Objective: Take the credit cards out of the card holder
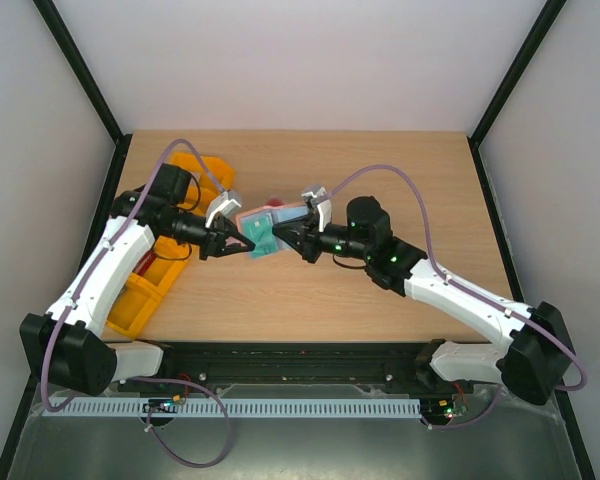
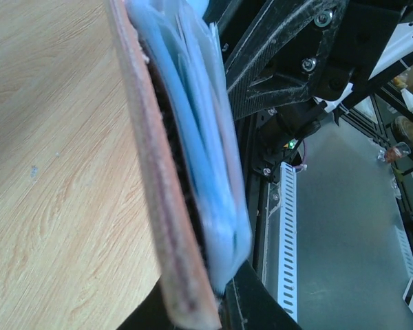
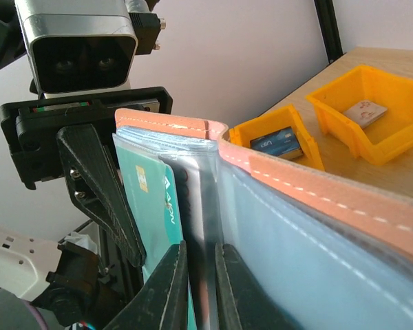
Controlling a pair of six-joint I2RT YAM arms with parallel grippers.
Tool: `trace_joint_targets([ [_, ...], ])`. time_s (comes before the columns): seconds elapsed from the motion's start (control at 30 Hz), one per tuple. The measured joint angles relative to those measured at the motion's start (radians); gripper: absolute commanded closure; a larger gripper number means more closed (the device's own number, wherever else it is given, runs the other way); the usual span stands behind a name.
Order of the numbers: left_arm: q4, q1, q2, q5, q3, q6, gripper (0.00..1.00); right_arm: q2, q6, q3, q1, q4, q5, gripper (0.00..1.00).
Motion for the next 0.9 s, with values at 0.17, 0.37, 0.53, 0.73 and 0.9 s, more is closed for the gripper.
trace_joint_targets([
  [0.17,-0.02,0.005,0.0,0.007,0.0,0.029,0.98,0.018,-0.011,0.014,0.0,-0.006,-0.024,0.87],
  [0.37,-0.032,0.008,0.0,0.01,0.0,0.041,0.98,0.028,-0.026,0.019,0.018,0.003,-0.032,0.83],
  [0.53,-0.035,0.009,0.0,0.009,0.0,0.042,0.98,0.047,-0.031,0.028,0.026,0.014,-0.043,0.84],
  [0.73,-0.038,0.009,0.0,0.012,0.0,0.039,0.98,0.05,-0.021,0.029,0.019,0.031,-0.068,0.86],
  [0.9,-0.033,0.009,0.0,0.011,-0.002,0.008,0.98,0.063,0.0,0.029,0.005,0.053,-0.125,0.82],
])
